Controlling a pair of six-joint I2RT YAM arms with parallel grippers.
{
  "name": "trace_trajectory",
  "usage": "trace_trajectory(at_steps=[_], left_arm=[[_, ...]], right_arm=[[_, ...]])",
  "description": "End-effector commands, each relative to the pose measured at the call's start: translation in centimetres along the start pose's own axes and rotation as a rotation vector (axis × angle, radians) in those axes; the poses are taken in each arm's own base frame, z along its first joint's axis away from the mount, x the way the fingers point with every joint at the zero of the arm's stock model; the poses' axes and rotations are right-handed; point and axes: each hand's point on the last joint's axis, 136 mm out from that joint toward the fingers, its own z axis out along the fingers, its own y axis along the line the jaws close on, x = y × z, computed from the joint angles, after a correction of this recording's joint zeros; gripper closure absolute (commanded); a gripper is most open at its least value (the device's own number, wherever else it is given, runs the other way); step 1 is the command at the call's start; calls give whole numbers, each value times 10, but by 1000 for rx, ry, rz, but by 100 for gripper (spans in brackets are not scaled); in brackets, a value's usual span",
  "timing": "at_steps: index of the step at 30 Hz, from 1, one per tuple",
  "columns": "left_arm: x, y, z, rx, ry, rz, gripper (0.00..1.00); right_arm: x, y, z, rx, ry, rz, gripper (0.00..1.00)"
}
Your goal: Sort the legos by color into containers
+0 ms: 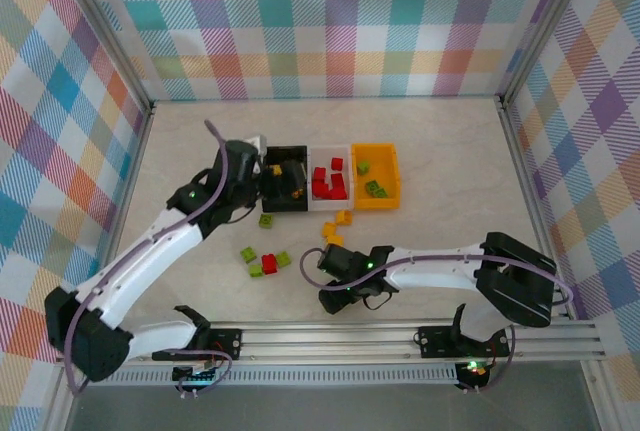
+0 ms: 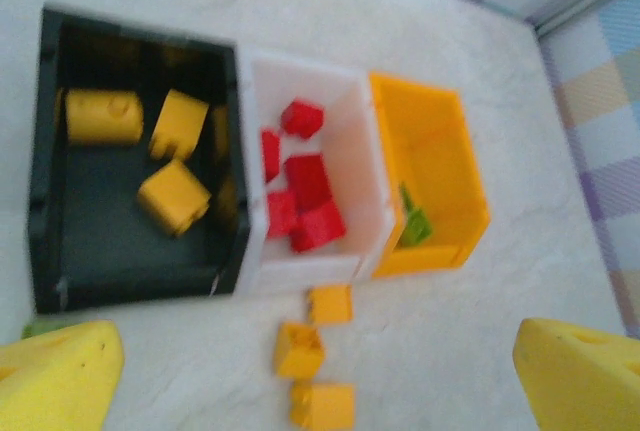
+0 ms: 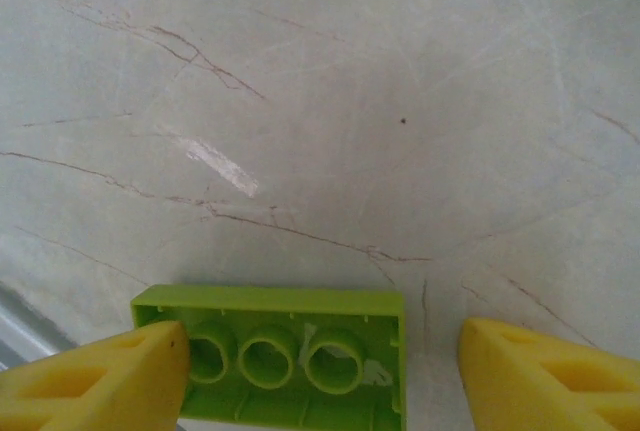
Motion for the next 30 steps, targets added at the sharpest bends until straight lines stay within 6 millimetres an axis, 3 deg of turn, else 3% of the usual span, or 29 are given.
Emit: trace_trajectory(at_steps=[1,6,8,9,15,21,27,30], left_arm=[[22,13,-12,6,18,-52,0],[44,33,-16,-15,33,-76,0],[50,38,-15,-27,42,-80,0],[52,41,-14,-33,49,-81,0],[57,46,-15,-45,53,-83,0],[53,44,-24,-34,34,-79,0],[54,47,-28,-42,36,-70,0],[56,48,-29,-44,40,-70,0]], right_arm=[[4,7,3,27,16,-7,26],[5,13,7,66,28,-40,17],[5,17,7,73,30,-57,2],[4,19,7,75,29,-63,0],[1,20,3,108,14,-91,0],[9,-21,11,253,43,-19,7],[6,-75,-2,337,28,86,8],[2,-88,-8,317,12,127,7]])
